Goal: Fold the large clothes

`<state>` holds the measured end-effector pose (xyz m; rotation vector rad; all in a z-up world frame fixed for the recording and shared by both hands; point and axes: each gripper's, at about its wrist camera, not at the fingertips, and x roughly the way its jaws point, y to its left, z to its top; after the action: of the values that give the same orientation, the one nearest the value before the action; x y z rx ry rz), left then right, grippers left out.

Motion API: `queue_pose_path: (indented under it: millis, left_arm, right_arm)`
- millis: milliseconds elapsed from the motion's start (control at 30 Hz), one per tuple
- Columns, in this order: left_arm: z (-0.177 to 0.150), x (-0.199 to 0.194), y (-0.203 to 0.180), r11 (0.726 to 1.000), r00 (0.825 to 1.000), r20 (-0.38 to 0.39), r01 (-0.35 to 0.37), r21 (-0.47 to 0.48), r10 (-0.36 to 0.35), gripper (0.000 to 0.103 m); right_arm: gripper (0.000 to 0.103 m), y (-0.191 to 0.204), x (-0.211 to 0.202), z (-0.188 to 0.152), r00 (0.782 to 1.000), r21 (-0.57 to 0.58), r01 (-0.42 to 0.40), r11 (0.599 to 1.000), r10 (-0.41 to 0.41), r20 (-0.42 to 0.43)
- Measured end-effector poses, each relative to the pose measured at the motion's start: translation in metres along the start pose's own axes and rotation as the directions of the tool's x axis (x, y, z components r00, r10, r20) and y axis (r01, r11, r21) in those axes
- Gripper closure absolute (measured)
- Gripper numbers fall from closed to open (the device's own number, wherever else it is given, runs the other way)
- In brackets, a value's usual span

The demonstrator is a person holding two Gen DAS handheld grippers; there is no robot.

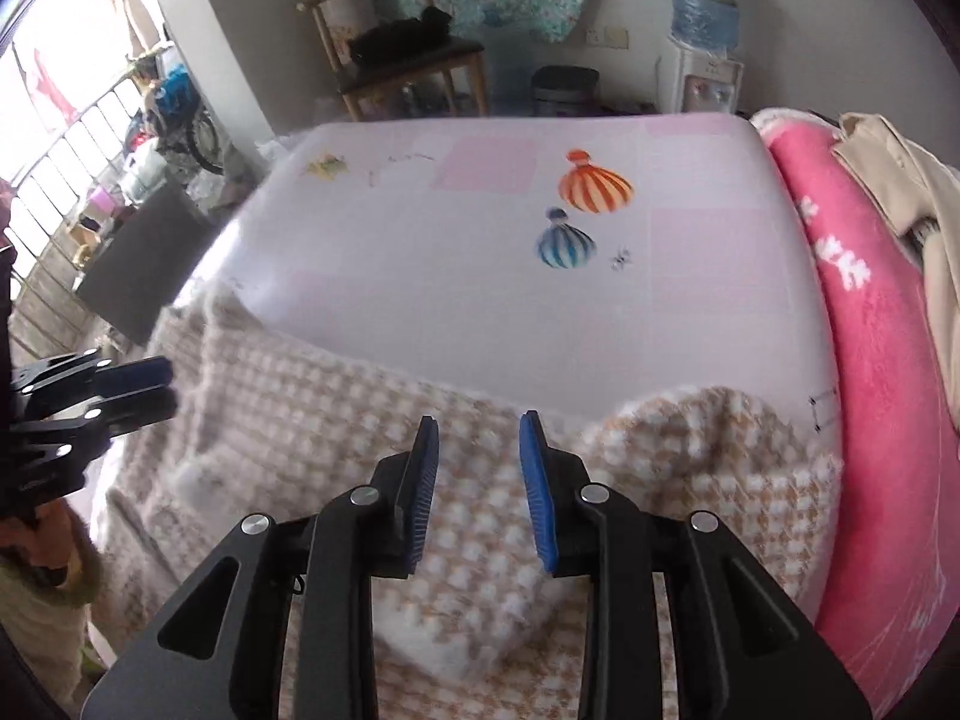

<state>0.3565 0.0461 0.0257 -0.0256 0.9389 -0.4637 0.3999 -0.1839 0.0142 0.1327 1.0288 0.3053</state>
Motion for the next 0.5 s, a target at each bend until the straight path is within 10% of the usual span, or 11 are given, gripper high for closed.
queue_pose_path:
  millis: [200,500]
  left_arm:
    - [0.003,0.068,-0.002,0.991,0.986,-0.117,-0.113,0.072,0.121,0.074]
    - [-0.010,0.041,-0.024,0.992,0.996,-0.072,-0.050,0.113,0.059,0.073]
  right_arm:
    - [0.075,0.026,0.054,-0.012,0.998,-0.065,-0.052,0.997,0.049,-0.051]
    - [0.074,0.045,0.039,-0.037,0.996,-0.115,-0.076,0.991,0.069,-0.058]
